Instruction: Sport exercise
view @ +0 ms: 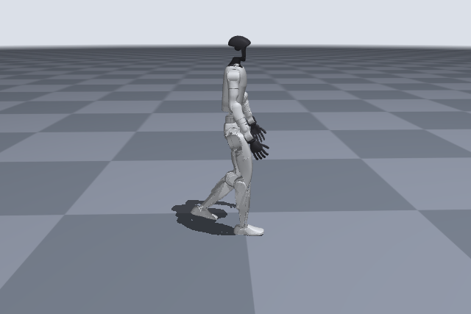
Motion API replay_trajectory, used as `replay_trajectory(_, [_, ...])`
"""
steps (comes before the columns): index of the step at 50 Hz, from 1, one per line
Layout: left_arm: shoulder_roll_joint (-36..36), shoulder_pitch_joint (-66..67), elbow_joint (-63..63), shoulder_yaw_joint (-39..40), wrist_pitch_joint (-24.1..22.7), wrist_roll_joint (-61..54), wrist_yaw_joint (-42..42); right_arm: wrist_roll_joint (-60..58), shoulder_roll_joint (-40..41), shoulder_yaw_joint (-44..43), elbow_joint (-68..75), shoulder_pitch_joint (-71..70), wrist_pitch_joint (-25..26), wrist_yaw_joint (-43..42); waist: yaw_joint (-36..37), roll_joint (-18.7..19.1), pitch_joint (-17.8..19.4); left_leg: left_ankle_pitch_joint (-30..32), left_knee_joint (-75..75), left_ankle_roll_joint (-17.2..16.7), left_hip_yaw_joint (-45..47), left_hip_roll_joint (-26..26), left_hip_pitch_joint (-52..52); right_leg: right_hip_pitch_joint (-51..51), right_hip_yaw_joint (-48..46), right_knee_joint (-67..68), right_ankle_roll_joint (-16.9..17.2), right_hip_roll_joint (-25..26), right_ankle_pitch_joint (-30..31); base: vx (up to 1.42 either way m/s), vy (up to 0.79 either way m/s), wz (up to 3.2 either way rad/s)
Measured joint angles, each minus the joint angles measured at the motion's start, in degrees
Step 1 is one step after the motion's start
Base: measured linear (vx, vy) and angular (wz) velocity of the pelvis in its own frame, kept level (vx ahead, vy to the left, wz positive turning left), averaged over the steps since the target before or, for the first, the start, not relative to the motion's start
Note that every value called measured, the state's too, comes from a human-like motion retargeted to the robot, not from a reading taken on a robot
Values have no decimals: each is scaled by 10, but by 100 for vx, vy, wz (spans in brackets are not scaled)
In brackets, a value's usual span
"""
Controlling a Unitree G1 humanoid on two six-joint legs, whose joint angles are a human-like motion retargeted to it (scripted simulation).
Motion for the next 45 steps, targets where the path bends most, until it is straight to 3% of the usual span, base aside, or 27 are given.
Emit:
replay_trajectory(3, [13,-44,-20,-14,-4,7,4,-8,12,7,4,12,4,19,-8,-27,11,-37,-134,22,18,-50,30,-50,-16,60,22,-45,-8,-49,6,38])
replay_trajectory(5, [27,-81,-30,-20,-4,15,12,-16,20,6,12,8,8,35,-13,-65,12,6,-264,40,26,-115,53,-100,-6,105,46,-99,-10,-53,7,49])
replay_trajectory(8, [40,-94,-44,-27,-8,29,25,-26,29,12,22,24,12,46,-11,-78,31,32,-303,42,25,-130,47,-126,-8,164,53,-124,-32,-55,5,33])
replay_trajectory(15, [58,-65,-35,-21,3,48,40,-32,35,3,55,39,19,62,5,-132,35,132,-404,43,-19,-211,31,-140,31,513,25,-237,-175,-53,0,48])
replay_trajectory(20, [61,-2,4,-3,14,58,26,-14,35,-16,76,26,23,57,38,-172,5,220,-474,52,-44,-264,2,-60,96,586,50,-243,-196,-53,-5,37])
replay_trajectory(23, [58,36,30,14,18,60,15,0,32,-20,78,1,22,42,57,-166,-9,263,-499,46,-45,-259,-25,0,120,500,59,-197,-198,-53,-8,25])
replay_trajectory(28, [34,87,52,23,18,73,2,6,15,-12,36,-42,8,22,74,-139,-4,289,-500,-3,-48,-233,-84,52,112,319,18,-151,-250,-56,-10,19])
replay_trajectory(30, [19,100,53,17,15,78,-5,8,7,-9,15,-61,2,14,74,-129,1,266,-500,-16,-47,-219,-98,50,96,275,10,-144,-243,-59,-10,25])
replay_trajectory(33, [-3,109,50,0,11,85,-19,12,-8,-9,-9,-81,-4,-2,67,-113,1,221,-430,-5,0,-190,-115,45,72,213,10,-134,-206,-57,-8,38])
replay_trajectory(35, [-14,111,46,-14,8,89,-23,14,-14,-7,-18,-83,-9,-12,62,-111,0,162,-308,14,33,-165,-128,44,61,180,14,-134,-179,-54,-5,34])
replay_trajectory(38, [-19,109,36,-28,1,90,-21,13,-17,-7,-22,-70,-14,-20,60,-88,-2,56,-54,38,49,-88,-140,46,48,136,11,-101,-139,-52,-2,28])
replay_trajectory(40, [-18,104,28,-32,-2,85,-17,8,-17,-7,-18,-57,-13,-22,60,-55,-10,19,74,43,36,-26,-134,44,38,97,4,-57,-107,-51,0,26])
replay_trajectory(43, [-19,90,17,-29,-4,70,-3,-4,-14,-6,0,-30,-7,-23,57,-5,-31,20,149,21,2,31,-97,38,19,26,-4,5,-47,-51,2,31])
replay_trajectory(45, [-20,74,10,-26,-5,55,8,-10,-10,-6,22,-18,-4,-24,49,12,-43,43,130,-4,-23,30,-64,43,8,-43,-5,29,7,-51,4,44])
